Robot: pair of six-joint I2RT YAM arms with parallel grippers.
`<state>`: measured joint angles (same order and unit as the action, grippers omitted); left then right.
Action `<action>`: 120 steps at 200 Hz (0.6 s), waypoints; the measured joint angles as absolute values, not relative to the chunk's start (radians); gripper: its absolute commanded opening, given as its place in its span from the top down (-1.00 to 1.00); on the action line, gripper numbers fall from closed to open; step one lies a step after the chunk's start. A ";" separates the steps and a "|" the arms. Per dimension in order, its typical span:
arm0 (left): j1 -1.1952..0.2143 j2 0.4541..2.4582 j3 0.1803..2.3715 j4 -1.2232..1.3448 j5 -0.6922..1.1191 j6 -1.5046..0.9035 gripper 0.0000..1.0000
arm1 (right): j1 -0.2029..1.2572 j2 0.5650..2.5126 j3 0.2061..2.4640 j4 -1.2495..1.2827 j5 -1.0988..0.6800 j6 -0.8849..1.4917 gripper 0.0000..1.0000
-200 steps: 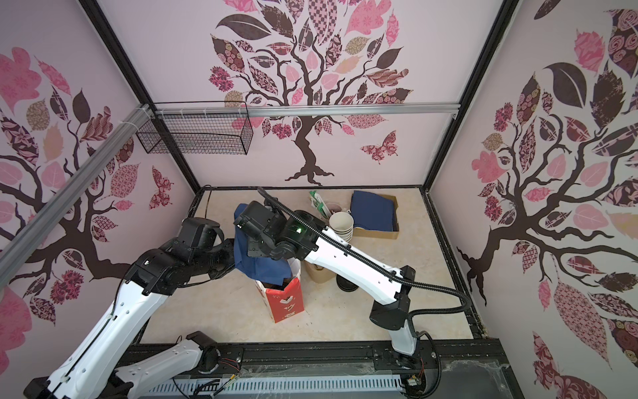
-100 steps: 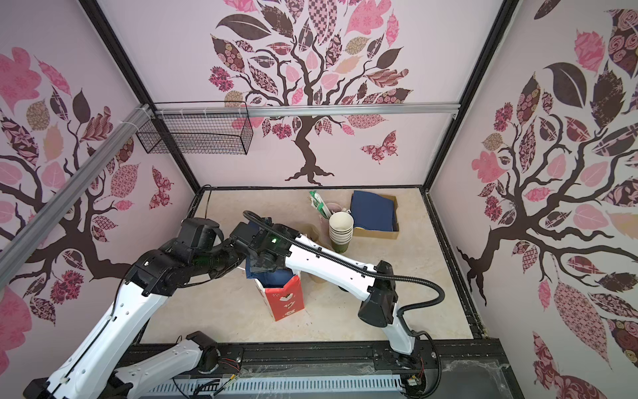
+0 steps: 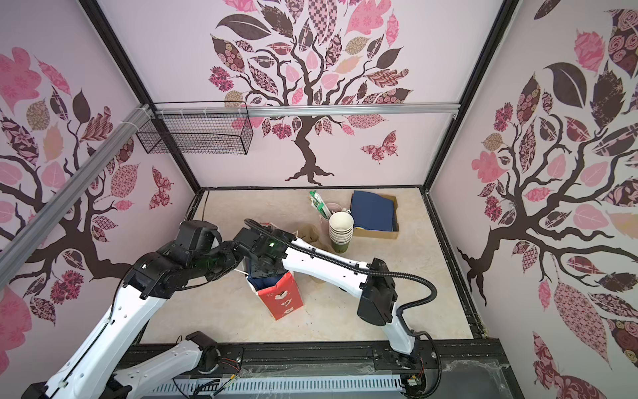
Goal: Pack a coffee takeout order
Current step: Place the napkin in the takeout bag.
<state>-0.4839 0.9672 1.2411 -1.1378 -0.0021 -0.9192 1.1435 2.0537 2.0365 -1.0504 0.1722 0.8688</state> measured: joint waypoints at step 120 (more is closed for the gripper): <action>-0.485 0.957 1.241 -1.091 0.019 -0.908 1.00 | 1.123 2.059 2.009 -0.966 0.125 0.886 0.37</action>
<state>-0.4847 0.9569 1.2407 -1.0908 0.0193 -0.9085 1.1233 2.0594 2.0090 -0.9661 0.1246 0.8856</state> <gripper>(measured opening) 0.051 0.289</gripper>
